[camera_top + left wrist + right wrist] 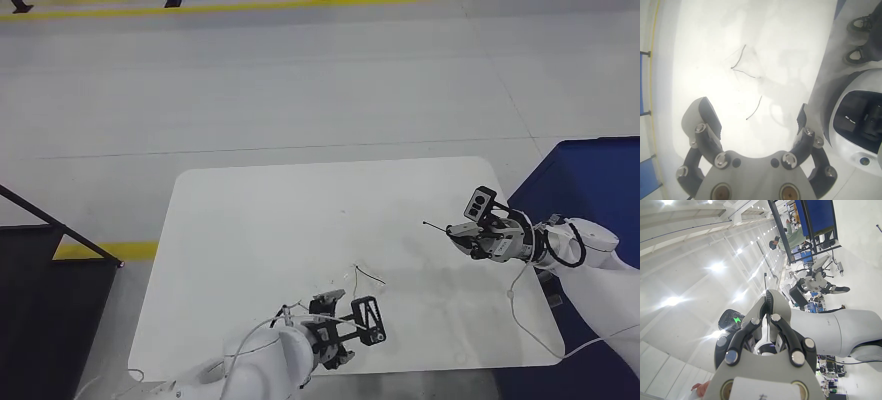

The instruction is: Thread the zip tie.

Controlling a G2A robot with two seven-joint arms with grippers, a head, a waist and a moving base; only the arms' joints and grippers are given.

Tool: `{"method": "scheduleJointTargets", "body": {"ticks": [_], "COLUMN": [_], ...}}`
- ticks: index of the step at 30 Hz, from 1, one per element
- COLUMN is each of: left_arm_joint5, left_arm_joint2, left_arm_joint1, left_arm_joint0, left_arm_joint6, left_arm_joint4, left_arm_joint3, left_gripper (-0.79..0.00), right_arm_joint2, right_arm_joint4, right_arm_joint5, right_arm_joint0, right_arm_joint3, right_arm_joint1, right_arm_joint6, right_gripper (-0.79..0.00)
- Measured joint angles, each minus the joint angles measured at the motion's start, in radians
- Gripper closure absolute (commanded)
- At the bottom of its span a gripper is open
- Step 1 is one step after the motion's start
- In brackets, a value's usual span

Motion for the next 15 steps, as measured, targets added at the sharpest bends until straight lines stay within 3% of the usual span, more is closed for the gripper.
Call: {"method": "scheduleJointTargets", "body": {"ticks": [4, 7, 11, 15], "left_arm_joint5": [-0.139, -0.252, -0.258, -0.272], "left_arm_joint2": [-0.062, -0.052, 0.098, 0.253], "left_arm_joint1": [-0.009, -0.020, -0.029, -0.049], "left_arm_joint0": [-0.097, -0.187, -0.362, -0.509], "left_arm_joint6": [-0.084, -0.189, -0.186, -0.171], "left_arm_joint4": [-0.176, -0.352, -0.524, -0.556], "left_arm_joint3": [0.087, 0.159, 0.273, 0.370], "left_gripper": [-0.785, -0.785, -0.785, -0.785], "right_arm_joint2": [0.000, 0.000, 0.000, 0.000], "right_arm_joint4": [0.000, 0.000, 0.000, 0.000], "right_arm_joint5": [0.000, 0.000, 0.000, 0.000], "right_arm_joint0": [0.000, 0.000, 0.000, 0.000], "right_arm_joint3": [0.000, 0.000, 0.000, 0.000], "right_arm_joint1": [0.000, 0.000, 0.000, 0.000], "right_arm_joint6": [0.000, 0.000, 0.000, 0.000], "right_gripper": [0.000, 0.000, 0.000, 0.000]}}
